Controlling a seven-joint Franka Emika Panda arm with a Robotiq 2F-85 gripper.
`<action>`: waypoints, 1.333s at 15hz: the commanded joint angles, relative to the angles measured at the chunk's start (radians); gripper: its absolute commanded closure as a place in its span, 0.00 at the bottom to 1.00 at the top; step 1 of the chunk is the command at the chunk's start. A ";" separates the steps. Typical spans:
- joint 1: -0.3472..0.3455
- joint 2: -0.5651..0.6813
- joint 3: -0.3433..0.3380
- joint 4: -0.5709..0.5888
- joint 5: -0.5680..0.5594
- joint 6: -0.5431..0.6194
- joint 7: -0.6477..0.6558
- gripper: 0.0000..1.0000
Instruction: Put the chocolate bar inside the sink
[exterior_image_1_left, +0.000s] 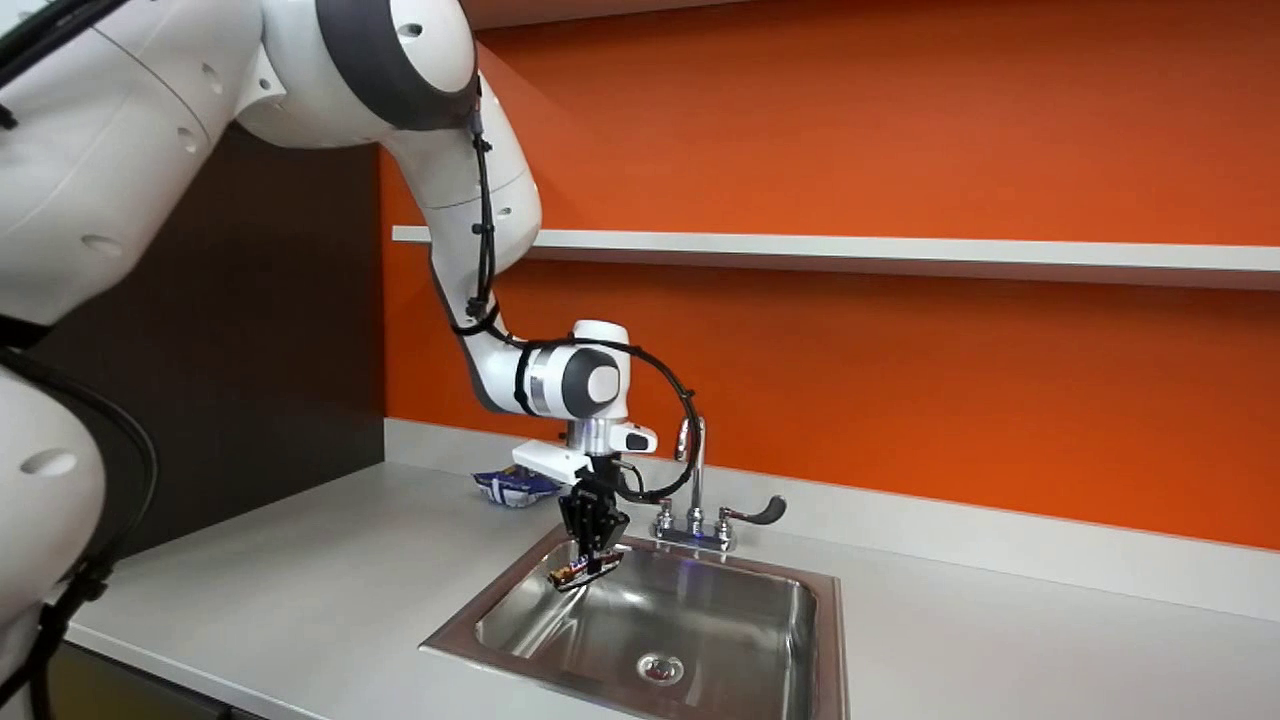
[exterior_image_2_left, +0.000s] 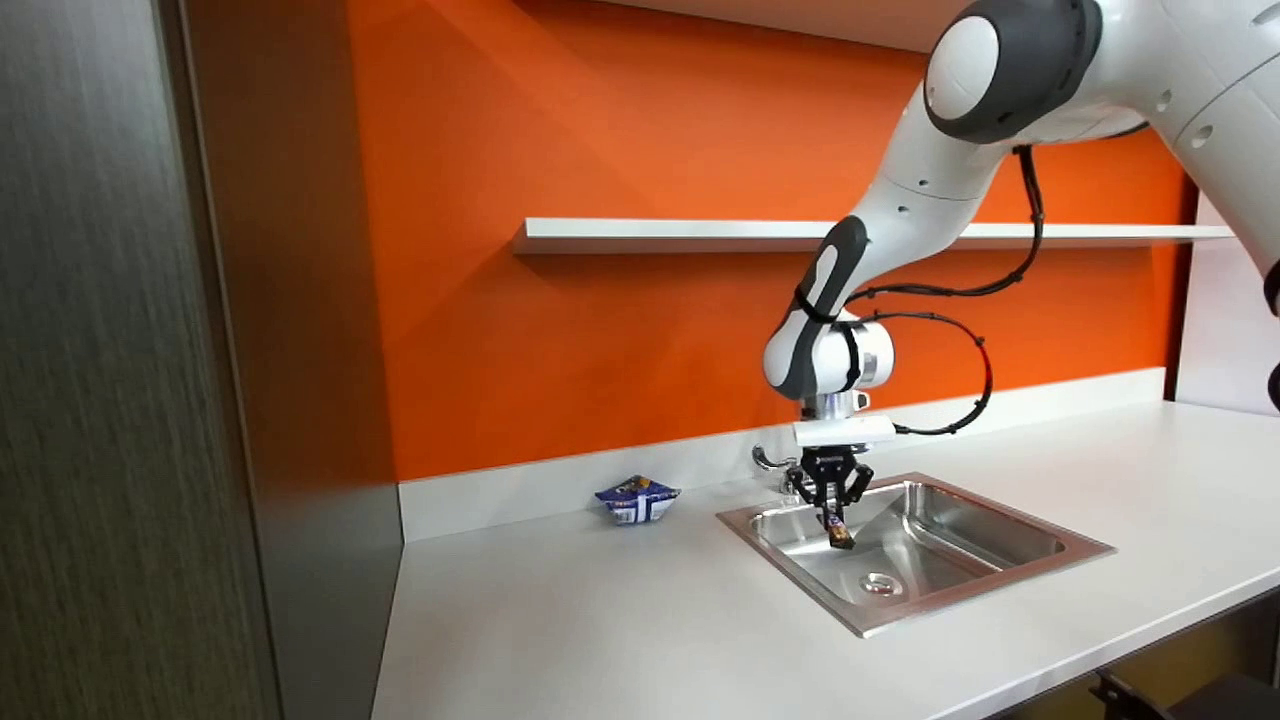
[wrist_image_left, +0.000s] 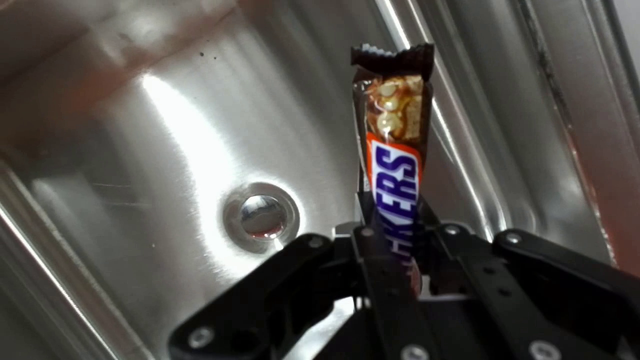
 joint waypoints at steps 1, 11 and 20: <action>-0.024 0.029 0.003 0.003 0.032 0.020 -0.034 0.95; -0.044 0.140 0.010 -0.005 0.082 0.090 -0.044 0.95; -0.045 0.185 0.011 -0.019 0.108 0.136 -0.050 0.95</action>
